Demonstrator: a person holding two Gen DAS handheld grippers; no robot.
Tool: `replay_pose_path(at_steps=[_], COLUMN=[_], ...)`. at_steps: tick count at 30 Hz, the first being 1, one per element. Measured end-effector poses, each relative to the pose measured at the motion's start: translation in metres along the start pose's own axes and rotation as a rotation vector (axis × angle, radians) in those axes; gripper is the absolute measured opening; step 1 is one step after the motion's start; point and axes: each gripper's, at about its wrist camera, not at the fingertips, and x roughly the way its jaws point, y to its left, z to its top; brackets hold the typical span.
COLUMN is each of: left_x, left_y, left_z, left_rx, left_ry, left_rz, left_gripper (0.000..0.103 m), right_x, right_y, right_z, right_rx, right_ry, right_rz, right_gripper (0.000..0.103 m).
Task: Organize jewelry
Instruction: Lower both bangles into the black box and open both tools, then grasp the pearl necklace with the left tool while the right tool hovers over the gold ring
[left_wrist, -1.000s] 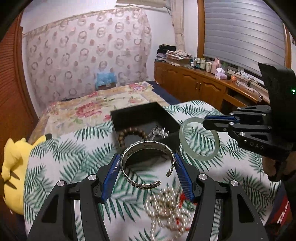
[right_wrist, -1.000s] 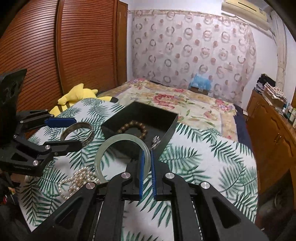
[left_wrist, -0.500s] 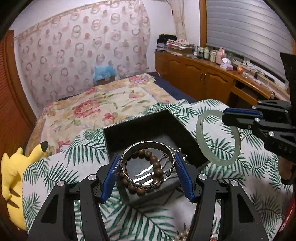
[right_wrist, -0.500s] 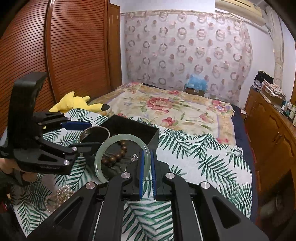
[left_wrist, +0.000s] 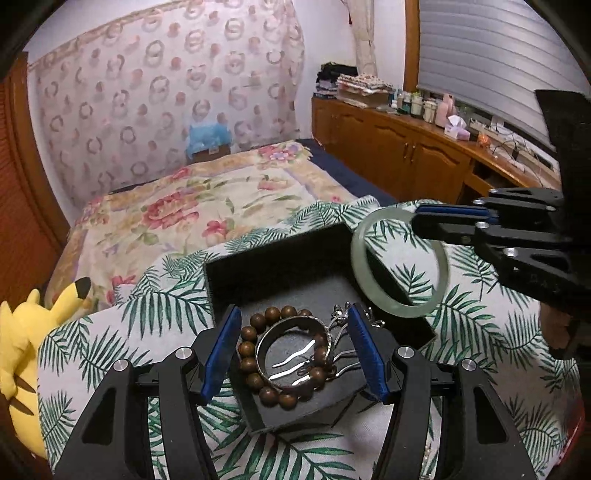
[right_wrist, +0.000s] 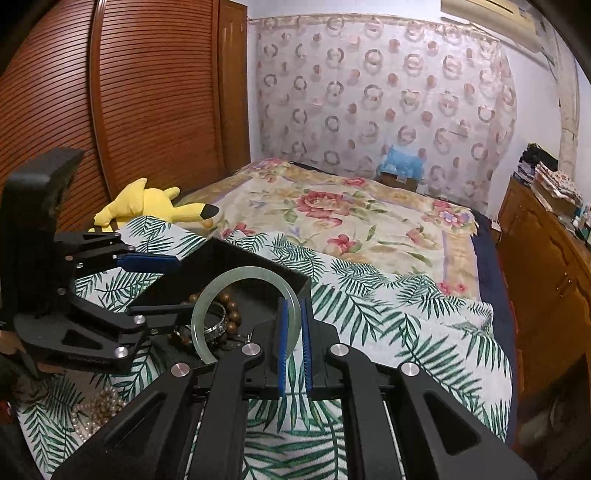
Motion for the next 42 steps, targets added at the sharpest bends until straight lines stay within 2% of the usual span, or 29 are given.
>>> replay_pose_path(at_steps=[5,8,13,22,30,34,42], left_x=[-0.02,-0.027,-0.031,-0.038,-0.057,-0.067,-0.086], left_y=[0.016,0.025,0.038,0.046,0.037,0.03,0.01], left_z=[-0.009,-0.018,-0.029,-0.047,-0.063,-0.074,-0.102], left_rx=[-0.067,-0.092,-0.113,-0.14,-0.135,-0.132,-0.119], left_ry=[-0.028,-0.034,-0.023,-0.008,-0.022,-0.026,-0.019], left_rz=[-0.009,0.002,0.034,0.03,0.021,0.007,-0.012], left_gripper=[0.058,0.063,0.063,0.064,0.064,0.064,0.064], right_x=[0.01,0.02,0.042,0.066,0.032,-0.001,-0.049], right_y=[0.006,0.016,0.029,0.031,0.032,0.039,0.063], right_z=[0.007,0.008,0.012,0.019,0.006,-0.014,-0.064], right_rx=[-0.011,-0.038,-0.078,-0.062,-0.034,-0.018,-0.004], right_ry=[0.004,0.017,0.049,0.079,0.033,0.01,0.023], right_rz=[0.015,0.02,0.005,-0.01,-0.015,0.002,0.018], right_gripper=[0.008,0.009,0.009,0.01,0.011,0.011,0.011])
